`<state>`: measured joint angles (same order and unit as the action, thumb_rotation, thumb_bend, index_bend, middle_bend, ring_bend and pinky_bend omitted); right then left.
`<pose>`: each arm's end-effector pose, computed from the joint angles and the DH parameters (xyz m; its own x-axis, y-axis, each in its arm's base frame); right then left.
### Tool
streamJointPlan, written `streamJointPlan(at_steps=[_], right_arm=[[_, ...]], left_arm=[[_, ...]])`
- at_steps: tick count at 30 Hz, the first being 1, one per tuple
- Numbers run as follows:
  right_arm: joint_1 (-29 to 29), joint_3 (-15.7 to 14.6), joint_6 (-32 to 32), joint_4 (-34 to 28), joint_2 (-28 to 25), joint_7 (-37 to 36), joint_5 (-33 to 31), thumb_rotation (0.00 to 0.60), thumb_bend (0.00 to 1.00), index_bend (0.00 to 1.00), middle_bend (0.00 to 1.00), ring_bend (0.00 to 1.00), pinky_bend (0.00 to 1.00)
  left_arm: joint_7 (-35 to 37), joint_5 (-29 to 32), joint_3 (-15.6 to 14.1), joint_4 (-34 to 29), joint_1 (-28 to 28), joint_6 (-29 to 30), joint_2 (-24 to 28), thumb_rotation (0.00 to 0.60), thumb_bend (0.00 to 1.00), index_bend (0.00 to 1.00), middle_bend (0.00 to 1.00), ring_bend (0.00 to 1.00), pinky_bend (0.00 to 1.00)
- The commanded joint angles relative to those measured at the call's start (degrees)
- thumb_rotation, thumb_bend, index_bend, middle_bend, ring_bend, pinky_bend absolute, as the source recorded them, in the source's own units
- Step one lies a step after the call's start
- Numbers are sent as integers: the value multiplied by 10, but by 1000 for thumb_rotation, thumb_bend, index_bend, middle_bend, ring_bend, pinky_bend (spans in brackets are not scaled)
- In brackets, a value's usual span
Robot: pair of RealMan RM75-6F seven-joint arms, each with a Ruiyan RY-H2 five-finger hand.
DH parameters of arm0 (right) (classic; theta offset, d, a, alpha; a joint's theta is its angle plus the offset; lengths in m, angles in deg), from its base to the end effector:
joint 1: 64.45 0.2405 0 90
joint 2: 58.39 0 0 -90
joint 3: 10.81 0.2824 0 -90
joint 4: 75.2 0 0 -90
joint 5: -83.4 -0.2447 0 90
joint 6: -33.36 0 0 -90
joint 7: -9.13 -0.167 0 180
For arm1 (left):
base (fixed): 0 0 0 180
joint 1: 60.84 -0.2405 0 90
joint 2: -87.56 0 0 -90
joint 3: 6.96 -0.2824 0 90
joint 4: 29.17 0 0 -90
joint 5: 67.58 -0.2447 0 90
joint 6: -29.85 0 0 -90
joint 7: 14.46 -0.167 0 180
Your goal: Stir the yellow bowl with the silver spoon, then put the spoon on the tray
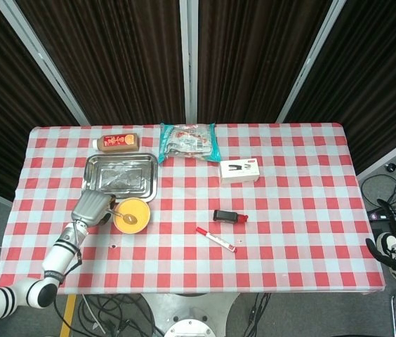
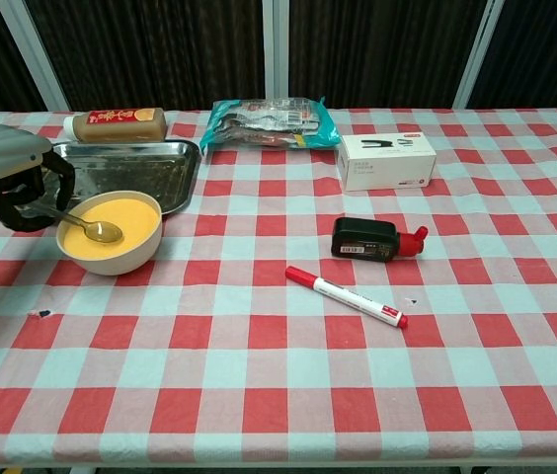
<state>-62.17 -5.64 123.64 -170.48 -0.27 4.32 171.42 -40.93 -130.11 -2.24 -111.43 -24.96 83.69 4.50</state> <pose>-0.3379 -0.2018 0.1878 0.3648 0.1111 0.9244 -0.9293 -0.0189 0.3689 -0.2594 0.3685 -0.0308 0.6329 0.3009 0.7134 0.7734 -0.2898 -0.5639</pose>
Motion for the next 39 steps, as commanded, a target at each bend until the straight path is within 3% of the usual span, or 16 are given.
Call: streamJointPlan(at_steps=[1,12,23,39], right_arm=[[0,0,0,0,0,0,-1,600,212,127,319,105,217],[0,0,-1,-3,1,3,-1,600,212,128,320,105,217],[-2,-1,0,-3,0,3,-1,600,213,128,321,105,219],[-3,-1,-2,0,1,1,-3,600,213,128,321,105,224]], left_arm=[[0,1,-1,1,0,-1,-1,600,363,570,1000,965,1000],[1,6,-5,2,2,-3,1,600,377,599,1000,965,1000],[11,17,-7,-20,6,-15,18,600,379,495,988,964,1000],[13,23,-8,-15,9,-10,16,600,379,597,993,966,1000]])
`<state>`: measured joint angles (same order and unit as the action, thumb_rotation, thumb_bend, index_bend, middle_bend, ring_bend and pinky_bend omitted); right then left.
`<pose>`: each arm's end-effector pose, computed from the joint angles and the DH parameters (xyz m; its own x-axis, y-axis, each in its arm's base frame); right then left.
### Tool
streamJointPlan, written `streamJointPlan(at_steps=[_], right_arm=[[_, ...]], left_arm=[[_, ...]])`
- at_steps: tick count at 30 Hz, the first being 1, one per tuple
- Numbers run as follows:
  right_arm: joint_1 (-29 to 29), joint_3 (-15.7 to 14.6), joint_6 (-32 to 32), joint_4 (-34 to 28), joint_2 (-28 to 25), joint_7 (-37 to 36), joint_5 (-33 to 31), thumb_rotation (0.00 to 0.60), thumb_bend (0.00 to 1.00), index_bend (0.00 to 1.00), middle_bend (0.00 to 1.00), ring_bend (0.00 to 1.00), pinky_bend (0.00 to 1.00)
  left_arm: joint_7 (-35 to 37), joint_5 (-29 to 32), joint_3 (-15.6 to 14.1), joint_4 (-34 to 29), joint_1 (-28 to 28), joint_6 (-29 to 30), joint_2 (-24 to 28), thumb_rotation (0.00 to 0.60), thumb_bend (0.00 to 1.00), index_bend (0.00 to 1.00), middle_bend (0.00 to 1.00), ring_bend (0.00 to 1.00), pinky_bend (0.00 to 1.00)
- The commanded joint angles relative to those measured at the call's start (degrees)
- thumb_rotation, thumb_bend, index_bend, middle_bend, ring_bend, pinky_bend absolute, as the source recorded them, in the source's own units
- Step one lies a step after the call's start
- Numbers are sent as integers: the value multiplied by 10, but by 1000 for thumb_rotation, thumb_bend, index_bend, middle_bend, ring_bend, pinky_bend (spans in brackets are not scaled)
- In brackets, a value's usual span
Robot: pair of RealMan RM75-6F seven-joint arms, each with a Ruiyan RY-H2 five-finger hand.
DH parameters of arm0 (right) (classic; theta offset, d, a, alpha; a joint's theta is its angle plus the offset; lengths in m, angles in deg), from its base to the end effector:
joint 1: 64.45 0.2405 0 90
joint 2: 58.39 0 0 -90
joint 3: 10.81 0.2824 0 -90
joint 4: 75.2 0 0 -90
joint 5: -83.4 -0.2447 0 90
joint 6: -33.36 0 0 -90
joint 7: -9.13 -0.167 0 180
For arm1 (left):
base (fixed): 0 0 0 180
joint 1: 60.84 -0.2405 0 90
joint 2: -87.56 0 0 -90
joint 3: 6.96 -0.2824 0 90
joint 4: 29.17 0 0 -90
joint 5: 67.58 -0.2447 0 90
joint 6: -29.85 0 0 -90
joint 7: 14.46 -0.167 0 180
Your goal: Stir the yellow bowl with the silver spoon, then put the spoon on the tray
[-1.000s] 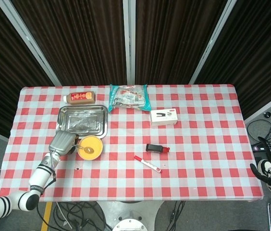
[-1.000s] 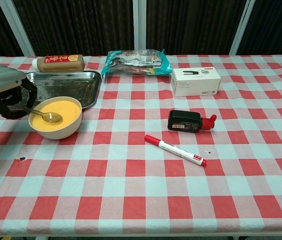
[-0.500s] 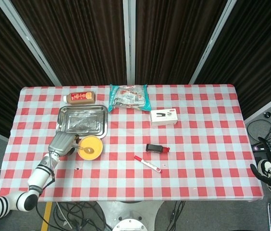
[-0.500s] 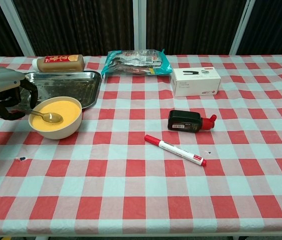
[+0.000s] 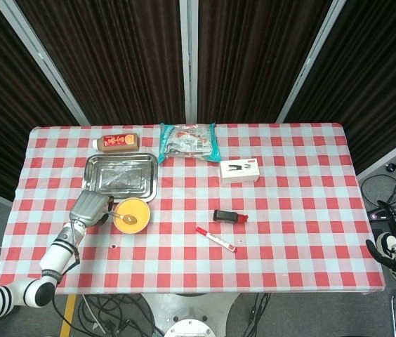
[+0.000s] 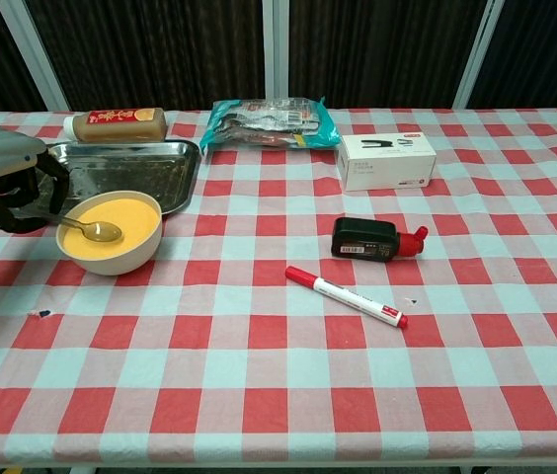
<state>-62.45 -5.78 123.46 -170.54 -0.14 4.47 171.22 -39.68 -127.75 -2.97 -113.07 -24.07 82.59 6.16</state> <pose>-0.3396 -0.1996 0.1863 0.3650 0.1040 0.9252 -0.9298 -0.0100 0.3680 -0.2612 0.3681 -0.0262 0.6081 0.3400 0.7174 0.7938 -0.2737 -0.5431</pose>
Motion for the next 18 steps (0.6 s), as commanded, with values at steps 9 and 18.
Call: streamJointPlan(at_steps=[9,18], right_arm=[[-1,1,3,-2,-1,0,1,600,212,128,321,105,226],[-2,-2,5,3,1,-5,9,600,212,128,321,105,226]], left_arm=[[10,-5,2,-4,-3,12,7,600,378,630,998,971,1000],[-109,-6,-3,-44,17,46,28,600,380,633,1000,972,1000]])
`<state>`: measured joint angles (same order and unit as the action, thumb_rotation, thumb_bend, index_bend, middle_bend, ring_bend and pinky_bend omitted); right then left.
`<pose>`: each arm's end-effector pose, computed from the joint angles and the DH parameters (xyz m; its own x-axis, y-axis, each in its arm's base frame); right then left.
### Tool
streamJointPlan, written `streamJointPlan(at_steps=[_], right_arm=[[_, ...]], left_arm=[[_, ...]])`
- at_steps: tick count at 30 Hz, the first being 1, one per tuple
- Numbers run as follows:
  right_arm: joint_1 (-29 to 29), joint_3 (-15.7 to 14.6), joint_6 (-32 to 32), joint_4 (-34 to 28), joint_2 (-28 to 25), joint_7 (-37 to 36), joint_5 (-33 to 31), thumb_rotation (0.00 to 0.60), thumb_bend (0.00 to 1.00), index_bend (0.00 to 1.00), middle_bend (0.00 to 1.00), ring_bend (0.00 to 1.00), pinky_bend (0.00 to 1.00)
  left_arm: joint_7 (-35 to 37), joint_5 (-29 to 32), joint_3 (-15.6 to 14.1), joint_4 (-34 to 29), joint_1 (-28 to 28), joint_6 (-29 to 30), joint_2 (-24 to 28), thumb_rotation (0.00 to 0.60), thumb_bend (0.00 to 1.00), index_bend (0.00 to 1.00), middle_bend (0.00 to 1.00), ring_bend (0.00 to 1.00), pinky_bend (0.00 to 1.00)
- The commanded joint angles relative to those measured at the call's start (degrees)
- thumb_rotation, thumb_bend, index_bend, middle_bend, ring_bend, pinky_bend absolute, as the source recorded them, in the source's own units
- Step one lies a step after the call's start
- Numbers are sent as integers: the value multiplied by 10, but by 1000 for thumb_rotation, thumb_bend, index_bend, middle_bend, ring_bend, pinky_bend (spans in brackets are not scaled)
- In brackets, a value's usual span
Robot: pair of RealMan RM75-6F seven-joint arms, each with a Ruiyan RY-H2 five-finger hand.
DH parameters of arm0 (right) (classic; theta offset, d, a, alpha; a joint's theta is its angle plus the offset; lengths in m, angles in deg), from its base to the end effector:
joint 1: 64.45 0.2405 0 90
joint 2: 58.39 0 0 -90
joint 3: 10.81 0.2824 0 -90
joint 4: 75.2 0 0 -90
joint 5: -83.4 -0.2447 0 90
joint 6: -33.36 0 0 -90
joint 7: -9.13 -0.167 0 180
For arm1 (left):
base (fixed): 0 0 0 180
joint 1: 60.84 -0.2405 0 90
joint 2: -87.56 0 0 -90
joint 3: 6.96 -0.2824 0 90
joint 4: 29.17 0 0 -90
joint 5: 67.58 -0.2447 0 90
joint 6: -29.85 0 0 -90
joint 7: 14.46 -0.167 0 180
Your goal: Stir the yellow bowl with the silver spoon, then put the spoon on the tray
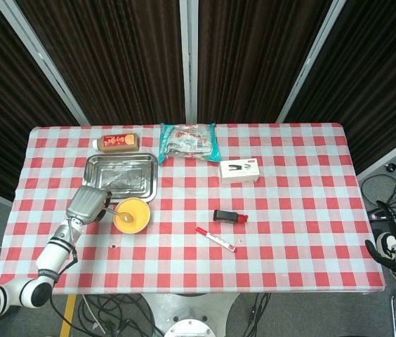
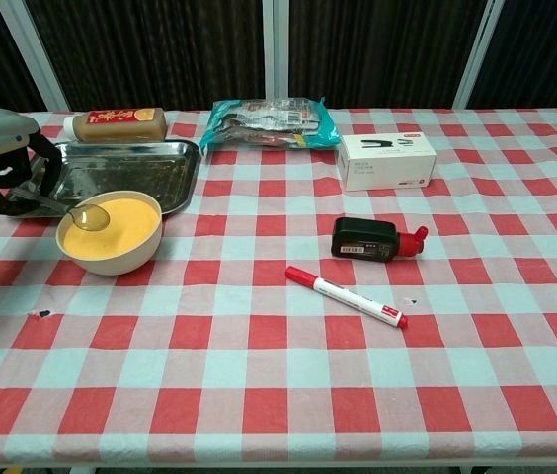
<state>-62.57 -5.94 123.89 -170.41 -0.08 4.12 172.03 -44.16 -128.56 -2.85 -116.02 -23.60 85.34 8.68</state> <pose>-0.3381 -0.1981 0.1858 0.3605 0.1067 0.9266 -0.9308 -0.0227 0.3648 -0.2501 0.3710 -0.0081 0.6719 0.2662 0.6911 0.7391 -0.3003 -0.6029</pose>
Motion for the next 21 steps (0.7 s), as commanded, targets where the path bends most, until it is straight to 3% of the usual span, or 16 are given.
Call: streamJointPlan(at_steps=[1,11,21], right_arm=[[-1,-1,1,2,0,-3,1,600,212,128,321,105,226],[-5,-2,3,7,0,-12,-1,600,212,128,321,105,226],[-2,0,-3,9,2,-13,-6,600,212,127,321,105,226]], left_arm=[[-86,5,-6,-17,16,22,0,600,380,633,1000,972,1000],[-323,103,-3,-48,75,57,-15,600,382,633,1000,980,1000],[-465,142,-25,-56,105,118,-43,600,396,641,1000,990,1000]])
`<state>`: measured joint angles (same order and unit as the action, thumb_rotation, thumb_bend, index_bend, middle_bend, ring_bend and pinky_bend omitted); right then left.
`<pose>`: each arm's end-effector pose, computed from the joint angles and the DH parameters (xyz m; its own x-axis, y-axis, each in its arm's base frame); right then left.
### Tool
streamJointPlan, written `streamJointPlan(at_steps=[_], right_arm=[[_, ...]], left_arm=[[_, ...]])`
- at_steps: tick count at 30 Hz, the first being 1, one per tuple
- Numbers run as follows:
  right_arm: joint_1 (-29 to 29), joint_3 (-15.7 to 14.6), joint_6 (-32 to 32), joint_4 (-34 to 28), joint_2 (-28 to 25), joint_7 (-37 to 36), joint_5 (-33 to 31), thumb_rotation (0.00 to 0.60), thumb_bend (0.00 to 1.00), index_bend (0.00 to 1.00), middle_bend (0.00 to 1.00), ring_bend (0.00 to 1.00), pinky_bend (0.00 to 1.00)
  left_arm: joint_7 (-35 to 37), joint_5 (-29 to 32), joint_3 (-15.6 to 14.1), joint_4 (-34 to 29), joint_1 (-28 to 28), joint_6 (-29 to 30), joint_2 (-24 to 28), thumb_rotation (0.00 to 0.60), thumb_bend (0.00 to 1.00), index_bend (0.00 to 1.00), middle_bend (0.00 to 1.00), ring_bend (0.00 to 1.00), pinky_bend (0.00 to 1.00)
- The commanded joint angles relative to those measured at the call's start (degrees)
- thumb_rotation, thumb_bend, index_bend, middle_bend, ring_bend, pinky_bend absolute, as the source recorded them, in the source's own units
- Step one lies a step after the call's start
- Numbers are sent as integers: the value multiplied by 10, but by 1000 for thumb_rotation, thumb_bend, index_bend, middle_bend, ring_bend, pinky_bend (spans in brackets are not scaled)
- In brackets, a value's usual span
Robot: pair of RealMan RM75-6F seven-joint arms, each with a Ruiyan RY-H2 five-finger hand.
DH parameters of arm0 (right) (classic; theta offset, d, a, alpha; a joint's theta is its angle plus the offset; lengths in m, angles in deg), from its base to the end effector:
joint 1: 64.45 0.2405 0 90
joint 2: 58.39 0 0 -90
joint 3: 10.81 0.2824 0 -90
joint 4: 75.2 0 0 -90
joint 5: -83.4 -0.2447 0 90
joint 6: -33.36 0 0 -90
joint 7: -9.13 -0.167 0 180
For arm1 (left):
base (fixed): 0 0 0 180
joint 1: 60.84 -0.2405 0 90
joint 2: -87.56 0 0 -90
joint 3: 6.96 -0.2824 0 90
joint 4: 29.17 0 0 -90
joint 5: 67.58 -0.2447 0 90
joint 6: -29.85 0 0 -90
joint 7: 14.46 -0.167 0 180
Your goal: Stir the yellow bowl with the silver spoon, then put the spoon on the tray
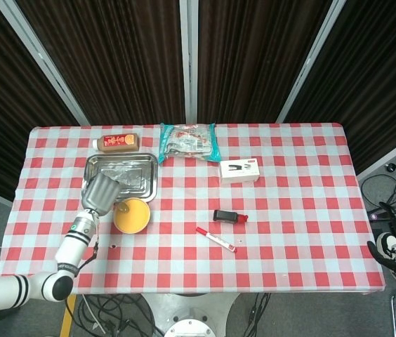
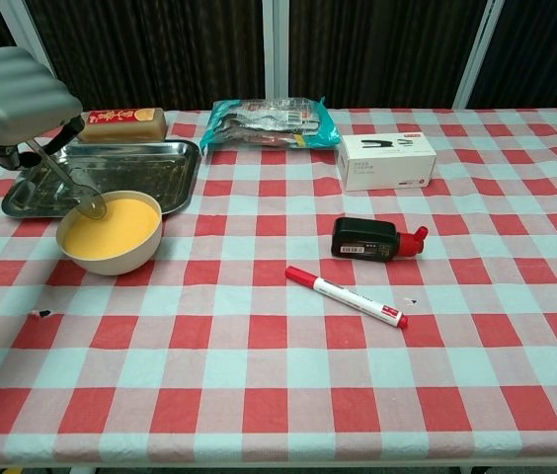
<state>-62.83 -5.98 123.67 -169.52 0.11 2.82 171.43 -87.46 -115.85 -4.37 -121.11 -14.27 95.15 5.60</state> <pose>-0.3440 -0.1966 0.1865 0.3515 0.1019 0.9306 -0.9352 -0.0085 0.3541 -0.1911 0.3873 -0.0166 0.9733 0.0104 0.2292 0.2199 -0.3269 -0.9191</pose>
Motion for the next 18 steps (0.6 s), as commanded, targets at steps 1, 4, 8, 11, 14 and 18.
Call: streamJointPlan(at_steps=[1,4,8,11,14,18], right_arm=[[1,0,-1,0,1,0,0,600,212,127,321,105,226],[2,1,-3,0,1,1,-1,600,212,127,322,105,226],[2,1,-4,-1,1,1,-2,600,212,128,322,105,226],[1,0,-3,0,1,0,-3,600,212,127,322,105,226],[0,0,-3,1,2,0,-3,600,212,127,322,105,226],[-1,0,-3,1,2,-1,-4,600,212,128,322,105,226]], left_arm=[[-41,15,-12,-6,13,27,-17,600,396,641,1000,990,1000],[-61,13,-18,0,17,41,-29,600,397,642,1000,993,1000],[-86,22,-25,8,20,52,-49,600,397,644,1000,994,1000],[-94,18,-31,10,22,57,-58,600,400,646,1000,995,1000],[-100,12,-37,9,23,61,-65,600,401,647,1000,996,1000],[-94,11,-39,-2,23,58,-67,600,401,648,1000,996,1000]])
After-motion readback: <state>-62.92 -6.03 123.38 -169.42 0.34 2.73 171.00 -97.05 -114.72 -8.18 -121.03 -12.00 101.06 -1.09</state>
